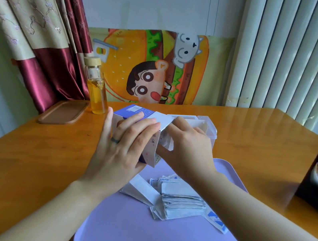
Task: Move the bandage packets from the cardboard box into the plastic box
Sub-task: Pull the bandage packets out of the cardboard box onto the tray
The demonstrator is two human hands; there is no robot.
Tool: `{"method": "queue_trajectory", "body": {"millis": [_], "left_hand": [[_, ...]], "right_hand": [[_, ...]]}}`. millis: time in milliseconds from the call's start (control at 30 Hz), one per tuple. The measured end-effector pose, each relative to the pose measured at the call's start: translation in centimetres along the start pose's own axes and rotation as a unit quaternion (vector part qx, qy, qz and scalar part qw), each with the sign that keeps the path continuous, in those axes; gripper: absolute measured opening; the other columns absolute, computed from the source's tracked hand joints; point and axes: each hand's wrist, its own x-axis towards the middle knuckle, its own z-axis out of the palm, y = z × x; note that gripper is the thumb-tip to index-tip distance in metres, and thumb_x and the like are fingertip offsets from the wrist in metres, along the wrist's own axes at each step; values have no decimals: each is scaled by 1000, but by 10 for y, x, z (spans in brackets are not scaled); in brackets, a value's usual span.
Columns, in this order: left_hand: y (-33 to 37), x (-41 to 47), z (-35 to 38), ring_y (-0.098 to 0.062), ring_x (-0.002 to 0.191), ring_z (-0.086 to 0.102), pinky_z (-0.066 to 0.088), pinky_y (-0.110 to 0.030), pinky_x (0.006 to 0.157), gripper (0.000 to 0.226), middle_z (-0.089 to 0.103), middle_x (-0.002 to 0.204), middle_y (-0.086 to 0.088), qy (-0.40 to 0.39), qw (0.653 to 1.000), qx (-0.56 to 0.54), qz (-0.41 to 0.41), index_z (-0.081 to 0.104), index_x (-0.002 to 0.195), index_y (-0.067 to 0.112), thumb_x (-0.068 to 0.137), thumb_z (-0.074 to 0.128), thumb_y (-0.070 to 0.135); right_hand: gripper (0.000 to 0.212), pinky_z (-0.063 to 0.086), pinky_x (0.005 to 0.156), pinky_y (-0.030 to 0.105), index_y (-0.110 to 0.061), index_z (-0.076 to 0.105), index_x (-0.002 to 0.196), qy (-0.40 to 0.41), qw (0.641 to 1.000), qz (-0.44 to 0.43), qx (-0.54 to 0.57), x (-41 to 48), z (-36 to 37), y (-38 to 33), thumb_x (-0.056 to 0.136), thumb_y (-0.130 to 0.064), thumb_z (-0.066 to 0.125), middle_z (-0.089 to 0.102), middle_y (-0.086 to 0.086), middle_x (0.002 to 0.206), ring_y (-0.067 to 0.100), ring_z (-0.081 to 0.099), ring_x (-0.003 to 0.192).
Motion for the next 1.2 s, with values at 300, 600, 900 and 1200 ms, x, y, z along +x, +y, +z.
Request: {"method": "queue_trajectory", "body": {"millis": [300, 600, 900, 1200], "left_hand": [[5, 3, 1, -25, 130, 39, 19, -63, 110, 85, 36, 137, -4, -37, 999, -10, -3, 33, 139, 10, 66, 76, 25], [7, -4, 11, -24, 128, 42, 22, -64, 108, 91, 44, 136, -5, -140, 990, 0, 9, 33, 140, 13, 62, 75, 31], [-15, -19, 26, -29, 127, 44, 18, -64, 109, 92, 47, 135, -8, -200, 978, 51, -21, 36, 140, 10, 59, 80, 15], [-29, -25, 33, -30, 125, 47, 21, -66, 107, 95, 47, 133, -9, -173, 981, 76, -32, 39, 137, 9, 53, 81, 17]], "right_hand": [[28, 29, 44, 24, -14, 59, 95, -27, 997, 42, 64, -9, 5, -2, 67, -15, 63, 66, -1, 82, 28, 54, 62], [26, 42, 58, 43, -4, 54, 101, -191, 964, 49, 180, -18, 26, 8, 79, 5, 45, 47, 5, 80, 25, 38, 69], [62, 50, 71, 41, -37, 46, 135, -189, 963, 59, 185, -52, 24, 45, 86, 0, 48, 64, 1, 110, 25, 60, 91], [56, 48, 50, 35, -27, 56, 128, -249, 967, -38, 44, -77, 22, 76, 81, 5, 56, 60, -1, 104, 25, 61, 73]]}}
